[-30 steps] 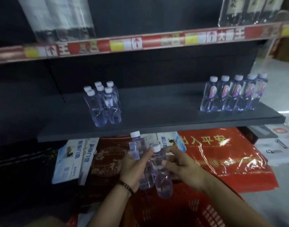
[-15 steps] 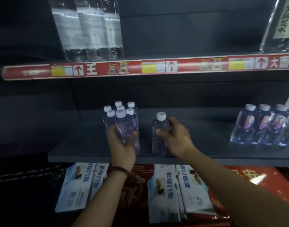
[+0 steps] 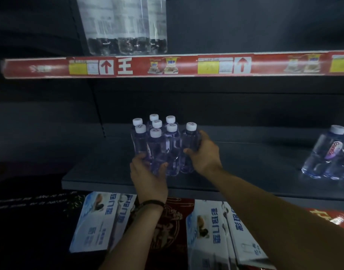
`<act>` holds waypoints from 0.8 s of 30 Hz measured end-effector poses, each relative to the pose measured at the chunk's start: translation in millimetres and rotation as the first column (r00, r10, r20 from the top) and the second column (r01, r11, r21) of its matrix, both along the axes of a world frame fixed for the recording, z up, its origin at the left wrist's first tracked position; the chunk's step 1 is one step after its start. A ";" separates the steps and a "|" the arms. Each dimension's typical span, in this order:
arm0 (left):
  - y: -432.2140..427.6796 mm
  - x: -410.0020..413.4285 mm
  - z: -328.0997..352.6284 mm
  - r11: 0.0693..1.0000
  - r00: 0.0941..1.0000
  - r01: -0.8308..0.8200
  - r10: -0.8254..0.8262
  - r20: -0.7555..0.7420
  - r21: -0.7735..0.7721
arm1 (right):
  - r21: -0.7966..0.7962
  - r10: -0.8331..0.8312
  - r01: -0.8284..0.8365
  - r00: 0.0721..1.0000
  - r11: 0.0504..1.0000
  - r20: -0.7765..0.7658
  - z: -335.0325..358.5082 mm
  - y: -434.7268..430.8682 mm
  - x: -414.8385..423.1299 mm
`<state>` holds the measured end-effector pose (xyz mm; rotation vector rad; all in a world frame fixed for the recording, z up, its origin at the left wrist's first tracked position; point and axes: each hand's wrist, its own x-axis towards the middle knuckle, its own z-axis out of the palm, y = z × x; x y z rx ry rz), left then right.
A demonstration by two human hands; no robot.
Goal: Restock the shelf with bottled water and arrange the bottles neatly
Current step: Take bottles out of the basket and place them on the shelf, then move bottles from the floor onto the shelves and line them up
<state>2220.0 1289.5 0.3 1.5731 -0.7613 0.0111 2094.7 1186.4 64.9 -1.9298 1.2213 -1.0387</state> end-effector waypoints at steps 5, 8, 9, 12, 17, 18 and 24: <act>1.9 2.9 0.3 0.999 0.999 -0.025 0.024 0.023 0.030 | 0.086 0.057 -0.047 0.991 0.995 -0.118 -7.9 0.6 -9.1; 19.7 -0.5 1.9 0.998 0.999 0.002 -0.004 0.034 0.061 | 0.122 0.140 -0.122 0.978 0.985 -0.154 -8.7 10.5 -38.3; 31.0 -5.4 2.6 0.997 0.999 0.019 -0.023 0.048 0.080 | 0.129 0.132 -0.112 0.978 0.985 -0.160 -8.7 17.9 -53.3; 75.7 -32.2 2.4 0.967 0.980 0.160 -0.179 0.086 0.197 | 0.238 0.056 -0.035 0.995 0.971 -0.082 -16.7 52.4 -116.5; 172.0 -101.1 -33.3 0.551 0.774 0.419 -0.633 0.034 0.722 | 0.140 -0.108 0.164 0.934 0.976 -0.342 -65.5 140.8 -254.7; 191.3 -115.4 -44.7 0.452 0.732 0.423 -0.681 -0.002 0.785 | 0.104 -0.146 0.206 0.897 0.973 -0.417 -75.0 161.5 -280.3; 286.8 -184.9 -107.9 0.127 0.652 0.383 -0.739 -0.171 0.915 | 0.306 -0.136 0.617 0.565 0.725 -0.814 -157.2 207.8 -377.9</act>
